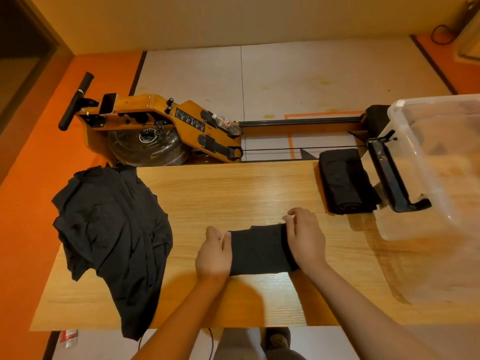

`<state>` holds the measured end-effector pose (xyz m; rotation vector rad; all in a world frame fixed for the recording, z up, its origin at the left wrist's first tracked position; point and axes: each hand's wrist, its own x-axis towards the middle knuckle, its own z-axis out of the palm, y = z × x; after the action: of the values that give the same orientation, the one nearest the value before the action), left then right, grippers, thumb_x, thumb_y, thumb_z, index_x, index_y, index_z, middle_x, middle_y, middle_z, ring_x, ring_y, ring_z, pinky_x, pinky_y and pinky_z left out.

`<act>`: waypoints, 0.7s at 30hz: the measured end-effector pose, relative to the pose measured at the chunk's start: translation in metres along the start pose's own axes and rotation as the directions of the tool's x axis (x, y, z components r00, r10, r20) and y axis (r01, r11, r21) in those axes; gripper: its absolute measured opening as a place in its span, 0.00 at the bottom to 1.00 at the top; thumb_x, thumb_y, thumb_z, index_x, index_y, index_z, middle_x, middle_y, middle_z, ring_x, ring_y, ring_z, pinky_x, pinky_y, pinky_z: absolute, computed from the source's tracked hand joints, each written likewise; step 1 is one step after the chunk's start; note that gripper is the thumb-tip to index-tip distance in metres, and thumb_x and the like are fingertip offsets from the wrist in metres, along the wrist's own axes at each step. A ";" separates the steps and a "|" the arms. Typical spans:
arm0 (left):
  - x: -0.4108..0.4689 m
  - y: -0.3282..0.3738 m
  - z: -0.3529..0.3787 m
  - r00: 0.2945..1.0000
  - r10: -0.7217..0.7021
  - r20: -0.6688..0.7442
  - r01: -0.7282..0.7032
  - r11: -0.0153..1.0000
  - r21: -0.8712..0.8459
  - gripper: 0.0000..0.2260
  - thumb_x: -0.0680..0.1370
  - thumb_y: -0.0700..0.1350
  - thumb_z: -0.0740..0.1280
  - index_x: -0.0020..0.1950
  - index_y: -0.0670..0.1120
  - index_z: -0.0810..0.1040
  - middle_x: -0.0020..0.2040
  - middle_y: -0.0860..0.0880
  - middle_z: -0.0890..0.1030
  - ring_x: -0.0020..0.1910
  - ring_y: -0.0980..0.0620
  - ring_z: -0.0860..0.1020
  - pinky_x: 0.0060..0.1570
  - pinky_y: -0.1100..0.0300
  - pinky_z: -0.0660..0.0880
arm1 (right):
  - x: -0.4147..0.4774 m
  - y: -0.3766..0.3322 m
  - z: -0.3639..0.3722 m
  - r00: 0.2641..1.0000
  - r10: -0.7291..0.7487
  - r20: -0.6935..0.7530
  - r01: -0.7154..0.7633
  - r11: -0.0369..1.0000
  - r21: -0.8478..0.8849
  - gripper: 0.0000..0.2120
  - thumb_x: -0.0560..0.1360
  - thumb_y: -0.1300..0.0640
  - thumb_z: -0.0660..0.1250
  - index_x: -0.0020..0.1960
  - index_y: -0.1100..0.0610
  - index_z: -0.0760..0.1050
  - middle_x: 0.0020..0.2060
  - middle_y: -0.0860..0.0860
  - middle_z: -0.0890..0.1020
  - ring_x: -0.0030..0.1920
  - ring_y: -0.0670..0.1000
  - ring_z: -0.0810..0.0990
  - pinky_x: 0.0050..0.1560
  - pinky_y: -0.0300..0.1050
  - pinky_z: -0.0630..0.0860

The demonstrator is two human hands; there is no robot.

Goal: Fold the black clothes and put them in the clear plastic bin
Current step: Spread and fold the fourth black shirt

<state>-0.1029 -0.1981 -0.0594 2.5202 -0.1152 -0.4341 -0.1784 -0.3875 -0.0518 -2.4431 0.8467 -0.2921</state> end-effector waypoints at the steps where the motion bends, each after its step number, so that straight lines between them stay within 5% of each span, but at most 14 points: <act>1: -0.007 0.000 0.000 0.994 0.059 -0.094 -0.055 0.998 0.042 0.10 0.82 0.54 0.56 0.50 0.47 0.66 0.35 0.50 0.74 0.35 0.50 0.75 0.29 0.59 0.63 | -0.006 -0.005 -0.004 0.994 -0.098 -0.048 0.096 0.995 -0.028 0.09 0.81 0.56 0.58 0.54 0.56 0.75 0.45 0.49 0.78 0.48 0.50 0.75 0.44 0.47 0.74; 4: -0.028 -0.002 0.012 0.900 0.360 -0.244 -0.338 0.932 0.128 0.13 0.80 0.50 0.57 0.52 0.43 0.75 0.45 0.49 0.78 0.44 0.49 0.76 0.43 0.57 0.71 | -0.033 -0.009 0.001 0.900 -0.430 0.069 0.433 0.900 -0.041 0.10 0.76 0.57 0.60 0.52 0.56 0.78 0.49 0.51 0.80 0.51 0.52 0.77 0.51 0.48 0.74; 8: -0.031 -0.016 0.036 0.760 0.650 0.017 -0.597 0.688 0.412 0.19 0.79 0.45 0.55 0.63 0.40 0.78 0.64 0.43 0.78 0.65 0.45 0.76 0.67 0.51 0.63 | -0.058 0.016 0.031 0.780 -0.543 0.312 0.610 0.772 -0.179 0.20 0.76 0.54 0.59 0.66 0.55 0.76 0.67 0.52 0.75 0.71 0.52 0.69 0.70 0.51 0.60; 11: -0.019 -0.025 0.037 0.739 0.642 0.205 -0.653 0.607 0.452 0.22 0.80 0.47 0.53 0.71 0.42 0.72 0.73 0.45 0.69 0.73 0.48 0.67 0.71 0.48 0.59 | -0.052 0.023 0.030 0.799 -0.462 0.386 0.568 0.790 -0.231 0.24 0.81 0.47 0.50 0.73 0.55 0.68 0.73 0.50 0.68 0.75 0.50 0.62 0.72 0.52 0.55; 15: -0.017 -0.023 0.031 0.795 0.534 0.289 -0.606 0.676 0.419 0.24 0.79 0.50 0.53 0.76 0.46 0.63 0.77 0.48 0.62 0.77 0.52 0.57 0.72 0.48 0.55 | -0.051 0.018 0.029 0.856 -0.320 0.406 0.444 0.857 -0.260 0.27 0.83 0.42 0.41 0.76 0.53 0.60 0.76 0.50 0.63 0.77 0.49 0.56 0.73 0.54 0.52; 21: -0.018 -0.015 0.023 0.824 0.481 0.301 -0.566 0.730 0.383 0.25 0.80 0.51 0.52 0.78 0.49 0.60 0.78 0.50 0.61 0.76 0.55 0.54 0.73 0.51 0.50 | -0.052 0.007 0.027 0.901 -0.203 0.384 0.325 0.902 -0.284 0.26 0.83 0.45 0.42 0.75 0.54 0.65 0.73 0.51 0.68 0.74 0.50 0.64 0.72 0.54 0.52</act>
<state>-0.1276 -0.1947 -0.0804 2.7216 -1.1048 -0.4317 -0.2128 -0.3484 -0.0799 -2.8225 0.4292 0.2096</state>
